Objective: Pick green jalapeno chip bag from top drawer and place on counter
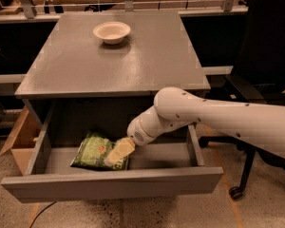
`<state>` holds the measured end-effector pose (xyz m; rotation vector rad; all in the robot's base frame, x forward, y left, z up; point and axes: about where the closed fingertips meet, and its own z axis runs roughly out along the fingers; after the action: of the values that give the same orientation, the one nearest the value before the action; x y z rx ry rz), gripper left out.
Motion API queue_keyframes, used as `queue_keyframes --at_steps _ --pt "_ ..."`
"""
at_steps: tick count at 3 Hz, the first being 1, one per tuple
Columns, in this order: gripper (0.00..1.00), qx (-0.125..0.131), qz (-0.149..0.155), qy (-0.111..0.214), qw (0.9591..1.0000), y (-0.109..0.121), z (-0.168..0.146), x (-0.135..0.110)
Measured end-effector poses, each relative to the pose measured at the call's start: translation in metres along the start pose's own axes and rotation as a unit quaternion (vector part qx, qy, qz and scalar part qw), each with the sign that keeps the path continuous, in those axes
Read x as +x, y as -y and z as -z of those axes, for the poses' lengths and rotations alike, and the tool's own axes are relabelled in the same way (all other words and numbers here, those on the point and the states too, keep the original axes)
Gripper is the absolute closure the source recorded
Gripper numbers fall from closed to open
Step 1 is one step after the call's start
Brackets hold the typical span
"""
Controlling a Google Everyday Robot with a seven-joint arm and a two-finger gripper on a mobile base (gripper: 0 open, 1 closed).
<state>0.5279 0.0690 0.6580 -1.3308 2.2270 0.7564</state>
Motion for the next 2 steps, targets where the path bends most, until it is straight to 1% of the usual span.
queue_keyframes --at_steps 1,2 --pt "0.0 -0.013 0.002 -0.005 0.9999 -0.0053 -0.0107 0.0" --pt "0.0 -0.021 0.001 -0.009 0.9997 -0.0078 -0.0178 0.0019"
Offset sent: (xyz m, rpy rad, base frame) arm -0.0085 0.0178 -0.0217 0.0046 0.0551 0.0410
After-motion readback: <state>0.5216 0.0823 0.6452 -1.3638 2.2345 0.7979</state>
